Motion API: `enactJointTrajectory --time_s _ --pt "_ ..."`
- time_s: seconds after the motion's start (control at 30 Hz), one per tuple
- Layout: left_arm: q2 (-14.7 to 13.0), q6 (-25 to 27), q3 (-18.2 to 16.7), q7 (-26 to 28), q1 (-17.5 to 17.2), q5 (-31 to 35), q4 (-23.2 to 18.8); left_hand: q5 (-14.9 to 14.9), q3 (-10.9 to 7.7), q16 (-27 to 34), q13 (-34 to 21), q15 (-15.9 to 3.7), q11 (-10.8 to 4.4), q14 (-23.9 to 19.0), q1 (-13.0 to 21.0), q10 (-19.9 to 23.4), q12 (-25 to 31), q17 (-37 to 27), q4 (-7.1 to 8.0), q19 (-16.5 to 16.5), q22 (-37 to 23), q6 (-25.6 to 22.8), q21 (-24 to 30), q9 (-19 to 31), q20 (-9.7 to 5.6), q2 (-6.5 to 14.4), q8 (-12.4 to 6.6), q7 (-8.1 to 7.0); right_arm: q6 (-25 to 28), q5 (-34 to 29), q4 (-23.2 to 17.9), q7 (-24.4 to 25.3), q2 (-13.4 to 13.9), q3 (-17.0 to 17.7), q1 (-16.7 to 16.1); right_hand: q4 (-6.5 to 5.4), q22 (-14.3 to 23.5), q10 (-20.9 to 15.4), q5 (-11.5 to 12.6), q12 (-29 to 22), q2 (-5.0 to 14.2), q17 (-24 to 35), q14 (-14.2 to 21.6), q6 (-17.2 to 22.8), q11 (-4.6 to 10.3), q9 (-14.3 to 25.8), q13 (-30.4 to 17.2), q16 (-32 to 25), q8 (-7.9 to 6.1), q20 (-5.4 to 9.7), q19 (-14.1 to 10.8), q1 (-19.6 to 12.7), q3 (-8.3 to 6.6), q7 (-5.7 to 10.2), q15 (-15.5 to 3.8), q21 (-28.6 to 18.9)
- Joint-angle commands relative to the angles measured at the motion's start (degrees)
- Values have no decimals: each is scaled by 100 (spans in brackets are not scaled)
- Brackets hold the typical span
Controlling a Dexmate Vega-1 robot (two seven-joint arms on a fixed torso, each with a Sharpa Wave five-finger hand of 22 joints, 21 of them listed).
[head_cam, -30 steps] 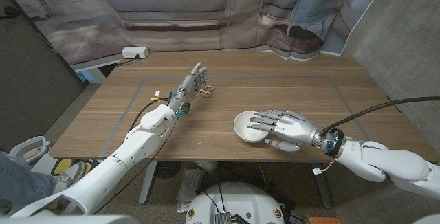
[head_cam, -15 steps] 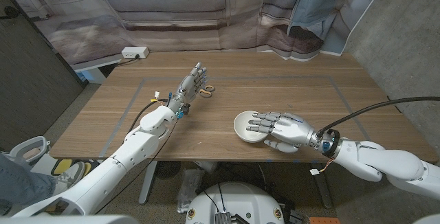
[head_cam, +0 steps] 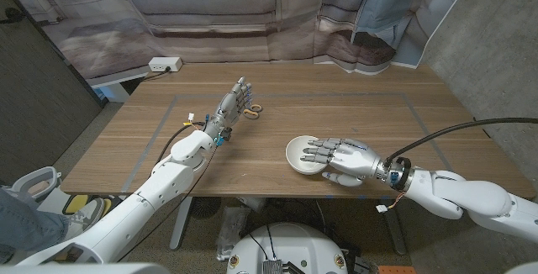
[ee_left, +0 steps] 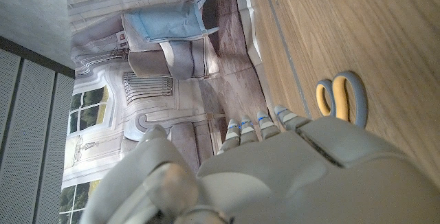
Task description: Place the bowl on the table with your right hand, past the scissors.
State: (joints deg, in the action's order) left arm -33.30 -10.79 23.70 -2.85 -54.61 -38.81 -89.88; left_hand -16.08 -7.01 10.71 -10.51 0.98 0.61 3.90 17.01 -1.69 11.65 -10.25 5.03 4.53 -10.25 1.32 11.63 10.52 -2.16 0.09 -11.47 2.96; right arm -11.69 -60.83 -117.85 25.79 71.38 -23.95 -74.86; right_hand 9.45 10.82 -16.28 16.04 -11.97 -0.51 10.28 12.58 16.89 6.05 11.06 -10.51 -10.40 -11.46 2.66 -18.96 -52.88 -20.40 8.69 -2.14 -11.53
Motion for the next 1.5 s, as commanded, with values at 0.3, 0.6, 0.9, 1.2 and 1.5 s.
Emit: enactJointTrajectory --time_s 0.3,0.6,0.9,1.2,1.5 --pt "40 35 11 -93 161 -20 156 39 38 11 -31 7 6 13 35 -24 -9 -32 11 33 -13 -9 -11 24 -55 32 12 8 11 -6 160 -228 -124 -334 308 -35 11 -62 -33 -36 74 17 48 107 12 30 -20 -43 -42 547 -46 -127 3 -48 -532 -48" --pt "63 -15 -14 -131 155 -58 259 40 46 10 -31 7 3 15 38 -23 -8 -32 11 36 -13 -11 -11 24 -51 37 12 10 1 11 207 -322 -177 -430 410 -51 14 -119 -60 -58 102 20 146 170 24 30 -20 -80 -60 556 -94 -167 28 -61 -567 -72" --pt "90 -52 -13 -163 162 -71 325 41 54 9 -31 9 11 18 42 -26 -9 -32 12 38 -13 -16 -12 24 -51 43 11 6 21 -13 251 -310 -224 -514 442 -82 19 -208 -95 -89 126 30 271 267 36 30 -19 -123 -87 569 -172 -177 73 -50 -587 -106" --pt "104 -47 -10 -145 133 -81 325 42 62 11 -31 6 12 15 44 -26 -9 -32 12 37 -13 -17 -11 24 -51 47 11 11 2 11 344 -280 -265 -591 486 -124 25 -413 -127 -162 172 59 428 384 93 31 -23 -162 -115 572 -226 -176 87 13 -635 -129" --pt "117 -31 -6 -92 97 -81 302 43 70 10 -31 13 3 17 47 -22 -7 -32 12 39 -13 -16 -12 24 -48 52 12 7 -4 10 416 -275 -281 -648 535 -146 29 -607 -158 -229 221 85 626 534 112 31 -31 -213 -152 578 -310 -192 89 24 -714 -161"
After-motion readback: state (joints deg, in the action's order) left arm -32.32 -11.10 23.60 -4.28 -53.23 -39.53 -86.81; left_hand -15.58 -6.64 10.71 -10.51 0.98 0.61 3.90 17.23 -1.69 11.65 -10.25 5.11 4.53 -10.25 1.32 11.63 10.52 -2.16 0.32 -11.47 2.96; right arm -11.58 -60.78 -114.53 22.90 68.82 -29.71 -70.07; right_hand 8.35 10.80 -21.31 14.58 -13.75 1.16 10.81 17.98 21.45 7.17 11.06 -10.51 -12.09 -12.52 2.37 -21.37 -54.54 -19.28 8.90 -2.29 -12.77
